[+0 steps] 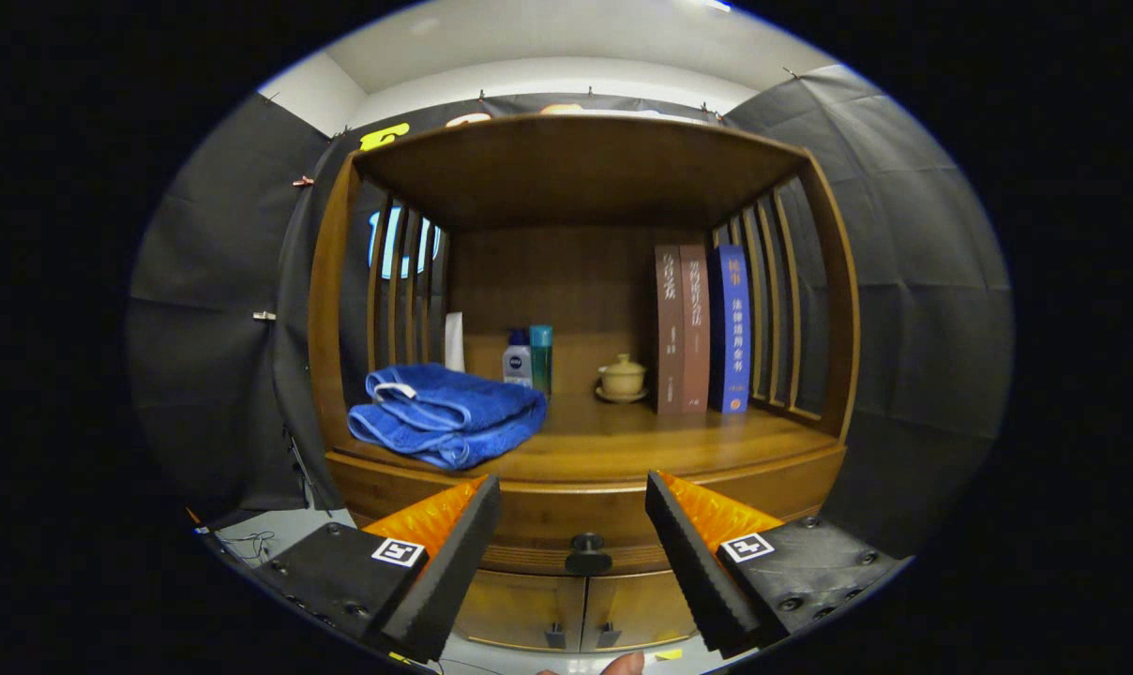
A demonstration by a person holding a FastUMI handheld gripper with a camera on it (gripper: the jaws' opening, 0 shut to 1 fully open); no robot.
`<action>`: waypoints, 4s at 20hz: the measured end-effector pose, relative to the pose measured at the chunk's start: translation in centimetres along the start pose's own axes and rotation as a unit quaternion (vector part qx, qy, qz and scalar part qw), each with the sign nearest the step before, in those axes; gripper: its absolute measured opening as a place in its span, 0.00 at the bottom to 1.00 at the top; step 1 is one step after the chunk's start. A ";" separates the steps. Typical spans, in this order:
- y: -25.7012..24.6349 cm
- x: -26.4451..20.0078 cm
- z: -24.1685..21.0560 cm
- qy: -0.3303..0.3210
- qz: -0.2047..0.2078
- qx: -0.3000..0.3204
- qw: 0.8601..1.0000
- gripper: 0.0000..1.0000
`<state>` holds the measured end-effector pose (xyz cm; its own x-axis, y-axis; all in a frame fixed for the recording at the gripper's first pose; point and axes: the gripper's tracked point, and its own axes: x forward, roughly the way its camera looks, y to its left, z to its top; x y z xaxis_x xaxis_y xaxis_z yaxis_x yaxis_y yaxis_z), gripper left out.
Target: Pull open the drawer, take out the items inside it, and place them on the countertop above the cabinet.
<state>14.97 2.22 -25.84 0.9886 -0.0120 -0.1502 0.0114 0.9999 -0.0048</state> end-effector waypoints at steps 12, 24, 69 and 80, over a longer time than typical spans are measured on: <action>-2.2 5.9 -9.5 0.065 -0.026 -0.014 0.997 0.60; -2.3 2.8 -9.5 0.061 -0.034 -0.017 0.997 0.32; -3.6 -7.6 2.9 0.228 0.025 -0.016 0.973 0.97; -4.5 3.0 -7.0 0.417 -0.008 -0.020 0.909 0.97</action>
<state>16.81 -2.29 -33.16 0.5309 -0.0409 -0.8464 0.0024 0.9989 -0.0468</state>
